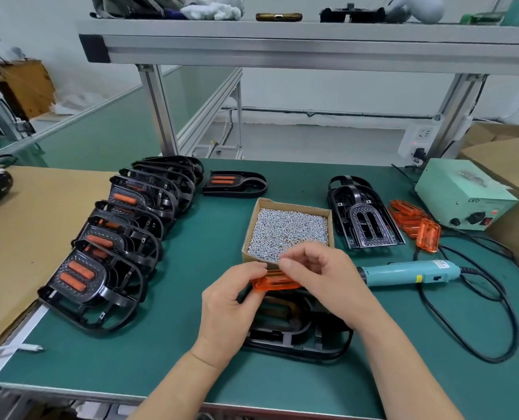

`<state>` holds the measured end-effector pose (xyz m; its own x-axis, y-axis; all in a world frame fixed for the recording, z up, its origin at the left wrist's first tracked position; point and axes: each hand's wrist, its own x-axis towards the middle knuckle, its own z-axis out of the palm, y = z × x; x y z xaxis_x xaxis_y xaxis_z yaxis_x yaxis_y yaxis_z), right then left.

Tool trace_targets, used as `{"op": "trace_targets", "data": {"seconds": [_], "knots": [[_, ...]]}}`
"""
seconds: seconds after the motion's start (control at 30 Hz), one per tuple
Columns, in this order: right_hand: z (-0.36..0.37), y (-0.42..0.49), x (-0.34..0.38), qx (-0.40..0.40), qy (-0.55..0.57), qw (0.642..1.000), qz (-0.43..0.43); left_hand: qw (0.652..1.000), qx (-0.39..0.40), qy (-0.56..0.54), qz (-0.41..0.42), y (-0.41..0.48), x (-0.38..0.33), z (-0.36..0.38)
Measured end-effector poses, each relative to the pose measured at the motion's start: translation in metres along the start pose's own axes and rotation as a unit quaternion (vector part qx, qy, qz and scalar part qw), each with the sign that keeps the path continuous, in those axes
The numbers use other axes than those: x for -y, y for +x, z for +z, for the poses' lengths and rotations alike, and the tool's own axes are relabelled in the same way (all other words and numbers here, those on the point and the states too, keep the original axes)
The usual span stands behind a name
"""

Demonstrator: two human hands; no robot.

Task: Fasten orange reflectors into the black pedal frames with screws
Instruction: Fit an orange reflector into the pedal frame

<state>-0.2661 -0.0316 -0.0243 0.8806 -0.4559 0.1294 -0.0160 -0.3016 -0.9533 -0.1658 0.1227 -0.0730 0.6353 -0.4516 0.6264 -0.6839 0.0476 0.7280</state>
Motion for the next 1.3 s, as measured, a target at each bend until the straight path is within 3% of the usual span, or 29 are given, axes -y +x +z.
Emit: {"op": "trace_targets", "data": {"seconds": [0.27,0.5,0.63,0.93,1.3], "knots": [[-0.012,-0.007,0.001,0.067,-0.028,0.997,0.012,1.000,-0.004,0.010,-0.015,0.000,0.000,-0.001],[0.000,-0.017,-0.001,-0.023,-0.147,0.988,-0.041,0.992,0.043,-0.041,-0.111,0.003,0.001,0.000],[0.003,-0.021,-0.004,-0.049,-0.170,0.982,-0.072,0.990,0.057,-0.023,-0.124,0.004,0.007,0.000],[0.000,-0.024,-0.004,-0.047,-0.189,0.980,-0.052,0.979,0.108,-0.008,-0.173,0.004,0.016,0.002],[0.008,-0.038,-0.002,0.015,-0.244,0.969,-0.031,0.966,0.066,-0.016,-0.250,0.007,0.014,0.001]]}}
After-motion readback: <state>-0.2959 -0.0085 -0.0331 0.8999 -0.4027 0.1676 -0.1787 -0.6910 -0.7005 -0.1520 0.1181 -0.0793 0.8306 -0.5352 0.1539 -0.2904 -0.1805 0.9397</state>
